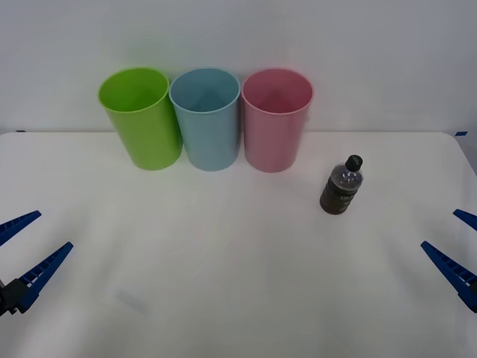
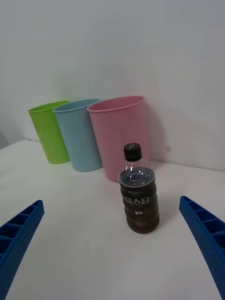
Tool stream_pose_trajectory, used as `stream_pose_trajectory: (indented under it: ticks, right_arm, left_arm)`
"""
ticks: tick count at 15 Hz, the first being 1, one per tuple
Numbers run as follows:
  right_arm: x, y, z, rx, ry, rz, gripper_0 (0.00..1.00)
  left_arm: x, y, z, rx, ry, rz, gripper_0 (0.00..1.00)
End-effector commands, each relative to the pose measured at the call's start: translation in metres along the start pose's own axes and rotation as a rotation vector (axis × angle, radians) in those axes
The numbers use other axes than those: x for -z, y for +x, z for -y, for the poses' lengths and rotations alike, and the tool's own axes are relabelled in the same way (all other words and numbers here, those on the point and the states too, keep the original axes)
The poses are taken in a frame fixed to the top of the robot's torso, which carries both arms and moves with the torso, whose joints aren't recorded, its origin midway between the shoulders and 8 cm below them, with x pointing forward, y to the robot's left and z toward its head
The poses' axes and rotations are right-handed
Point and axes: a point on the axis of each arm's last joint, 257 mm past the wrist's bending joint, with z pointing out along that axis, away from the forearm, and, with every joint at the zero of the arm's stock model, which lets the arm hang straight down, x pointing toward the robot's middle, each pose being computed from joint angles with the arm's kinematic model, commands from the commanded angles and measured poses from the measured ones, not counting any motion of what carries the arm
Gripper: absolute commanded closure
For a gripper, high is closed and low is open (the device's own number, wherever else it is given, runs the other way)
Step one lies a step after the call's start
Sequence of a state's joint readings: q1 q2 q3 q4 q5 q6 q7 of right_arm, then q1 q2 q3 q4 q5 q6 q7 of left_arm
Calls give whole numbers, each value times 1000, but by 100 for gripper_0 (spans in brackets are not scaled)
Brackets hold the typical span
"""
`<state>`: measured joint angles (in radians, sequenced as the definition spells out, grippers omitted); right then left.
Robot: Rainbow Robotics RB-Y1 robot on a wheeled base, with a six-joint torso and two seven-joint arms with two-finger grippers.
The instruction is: Grasp the object on the table and drop it into the matching bin: aluminum can to the light blue bin, PET bottle to the pink bin.
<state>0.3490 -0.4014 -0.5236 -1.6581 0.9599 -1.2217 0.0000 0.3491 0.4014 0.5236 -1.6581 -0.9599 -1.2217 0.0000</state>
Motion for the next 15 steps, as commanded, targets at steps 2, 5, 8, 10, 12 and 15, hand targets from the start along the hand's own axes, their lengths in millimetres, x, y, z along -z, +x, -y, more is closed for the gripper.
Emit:
stream_pose_trajectory:
  ticks: [2,5,8,10,12,15]
  right_arm:
    - [5,17,-2,-33,17,-24,0]
    - [1,19,-4,-28,10,-31,0]
    - [-8,29,-3,-28,23,-47,0]
    - [-16,38,-2,-30,39,-59,0]
    - [-23,46,-3,-23,52,-70,0]
    - [-35,59,4,85,94,-89,0]
  left_arm:
    - [0,0,0,0,0,0,0]
    - [0,0,0,0,0,0,0]
    - [0,0,0,0,0,0,0]
    - [0,0,0,0,0,0,0]
    - [0,0,0,0,0,0,0]
    - [0,0,0,0,0,0,0]
